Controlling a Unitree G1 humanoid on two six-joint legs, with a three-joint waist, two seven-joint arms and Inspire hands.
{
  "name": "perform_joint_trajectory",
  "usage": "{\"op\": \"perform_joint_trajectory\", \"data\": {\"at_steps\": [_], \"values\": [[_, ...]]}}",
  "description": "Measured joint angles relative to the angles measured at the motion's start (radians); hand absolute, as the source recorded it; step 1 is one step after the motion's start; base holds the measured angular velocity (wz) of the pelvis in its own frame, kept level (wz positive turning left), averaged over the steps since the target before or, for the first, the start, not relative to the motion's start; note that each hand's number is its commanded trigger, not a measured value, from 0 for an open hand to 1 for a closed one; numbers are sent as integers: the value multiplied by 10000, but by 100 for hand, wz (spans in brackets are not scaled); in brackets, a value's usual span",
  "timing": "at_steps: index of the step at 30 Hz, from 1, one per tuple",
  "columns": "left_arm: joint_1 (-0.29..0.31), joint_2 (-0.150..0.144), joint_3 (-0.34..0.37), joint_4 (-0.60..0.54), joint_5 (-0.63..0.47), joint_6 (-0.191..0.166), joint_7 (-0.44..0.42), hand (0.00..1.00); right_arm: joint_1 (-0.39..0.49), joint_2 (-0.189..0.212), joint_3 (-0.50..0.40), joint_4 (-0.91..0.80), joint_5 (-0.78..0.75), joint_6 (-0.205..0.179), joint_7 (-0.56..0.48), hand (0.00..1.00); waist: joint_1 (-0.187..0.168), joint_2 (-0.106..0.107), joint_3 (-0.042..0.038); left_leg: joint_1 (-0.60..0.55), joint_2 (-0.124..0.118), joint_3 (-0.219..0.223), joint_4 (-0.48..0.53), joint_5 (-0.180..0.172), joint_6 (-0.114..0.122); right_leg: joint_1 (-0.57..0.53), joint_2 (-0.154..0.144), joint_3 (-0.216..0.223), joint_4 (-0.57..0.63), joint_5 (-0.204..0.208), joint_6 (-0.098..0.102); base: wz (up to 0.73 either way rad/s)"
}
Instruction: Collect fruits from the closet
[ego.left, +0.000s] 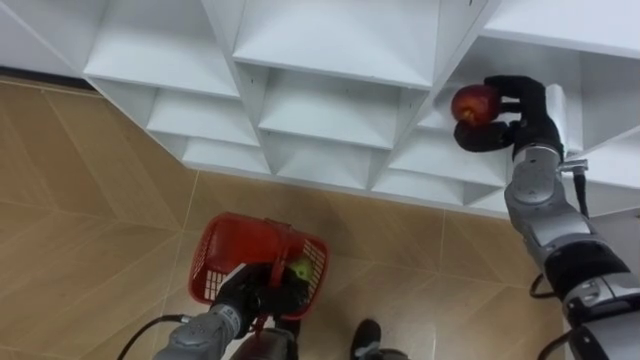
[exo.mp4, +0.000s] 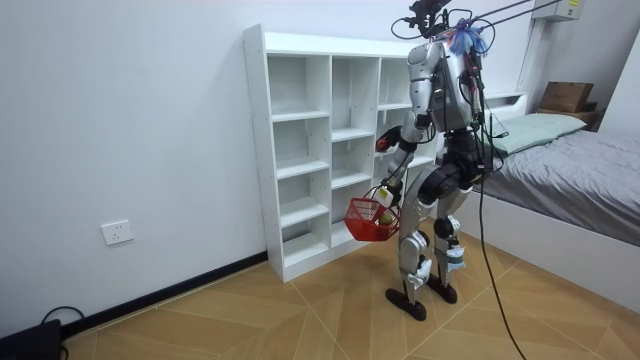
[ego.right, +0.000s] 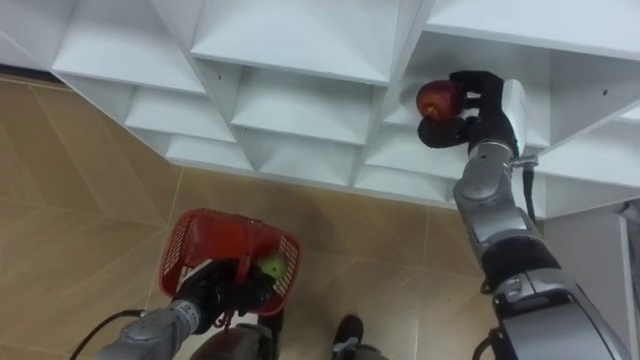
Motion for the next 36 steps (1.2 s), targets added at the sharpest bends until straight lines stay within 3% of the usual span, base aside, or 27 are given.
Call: {"op": "perform_joint_trajectory", "data": {"at_steps": [5, 11, 13, 14, 17, 20, 26, 36], "values": [[-85, -2, 2, 203, -1, -36, 8, 100, 57, 236, 262, -728, -176, -42, 248, 100, -85, 15, -8, 22, 7, -6, -1, 1, -2, 31, 4, -25, -5, 0, -1, 0], [5, -39, 127, 245, -4, -29, 8, 100, 758, 329, 242, -1282, -212, -71, 579, 100, -207, 73, -41, 241, 6, -12, -38, -1, -3, 270, 14, -31, -56, -5, 2, 0], [44, -45, 136, 185, -8, -25, 30, 100, 1432, 300, 250, -1994, -338, -79, 787, 100, -325, 174, -127, 249, 24, -36, -30, -1, -3, 342, 49, -53, -167, 5, -3, 0], [111, -57, 126, 165, -7, -17, 42, 100, 1837, 308, 301, -2321, -366, -96, 999, 100, -363, 204, -234, 268, 20, -38, -33, -2, -4, 362, 47, -52, -173, 5, -3, 0], [275, -122, 145, 162, -9, -11, 77, 100, 2453, 567, 495, -2923, -428, -94, 1549, 100, -496, 376, -363, 301, 20, -52, -34, -2, -6, 400, 58, -45, -167, 5, -4, 0], [301, -204, 294, 132, -3, -11, 96, 100, 2847, 789, 599, -3348, -291, -90, 1838, 100, -598, 489, -434, 313, 27, -28, -37, 9, -19, 383, 50, -34, -145, 4, -8, -1], [476, -193, 309, -31, -8, -27, 184, 100, 3618, 1099, 1022, -4399, -380, -133, 2662, 100, -832, 489, -436, 383, 55, 10, -37, 16, -31, 413, 49, -37, -153, -8, -38, -2], [953, -157, 331, -675, -11, -38, 173, 100, 5078, 1205, 1447, -4077, -685, -271, 3885, 100, -971, 496, -443, 986, 122, 6, -216, -29, -43, 1210, 217, -40, -711, 159, 11, -1]]}}
